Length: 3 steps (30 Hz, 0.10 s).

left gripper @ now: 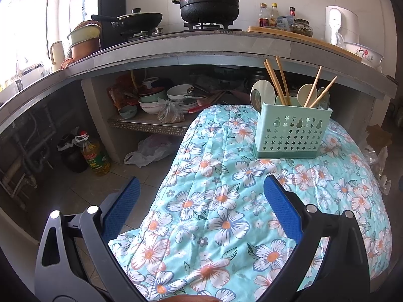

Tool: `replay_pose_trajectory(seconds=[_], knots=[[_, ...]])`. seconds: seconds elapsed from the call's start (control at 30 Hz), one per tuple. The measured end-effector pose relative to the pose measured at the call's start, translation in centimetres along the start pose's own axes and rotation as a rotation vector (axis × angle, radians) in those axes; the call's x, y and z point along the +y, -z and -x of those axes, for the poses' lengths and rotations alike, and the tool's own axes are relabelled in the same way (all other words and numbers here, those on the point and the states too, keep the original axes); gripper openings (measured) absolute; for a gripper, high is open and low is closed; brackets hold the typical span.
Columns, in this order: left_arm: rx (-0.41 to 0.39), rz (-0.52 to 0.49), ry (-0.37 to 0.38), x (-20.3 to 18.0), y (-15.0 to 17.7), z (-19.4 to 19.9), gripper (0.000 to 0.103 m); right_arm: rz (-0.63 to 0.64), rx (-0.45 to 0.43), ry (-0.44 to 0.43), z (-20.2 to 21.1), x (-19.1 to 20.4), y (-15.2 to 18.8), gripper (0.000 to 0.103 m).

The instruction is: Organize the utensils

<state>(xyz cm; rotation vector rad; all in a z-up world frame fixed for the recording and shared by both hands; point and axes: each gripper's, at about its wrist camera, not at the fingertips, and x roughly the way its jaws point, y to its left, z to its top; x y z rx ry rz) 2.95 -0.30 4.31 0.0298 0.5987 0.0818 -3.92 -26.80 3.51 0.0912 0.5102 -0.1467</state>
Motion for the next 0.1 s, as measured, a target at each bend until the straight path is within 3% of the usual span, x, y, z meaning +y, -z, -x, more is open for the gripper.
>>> replay_pose_trajectory(seconds=[0.1], knots=[[0.003, -0.002, 0.003, 0.11, -0.15, -0.12, 0.095, -0.001, 0.001, 0.0, 0.02, 0.04, -0.02, 0.096]])
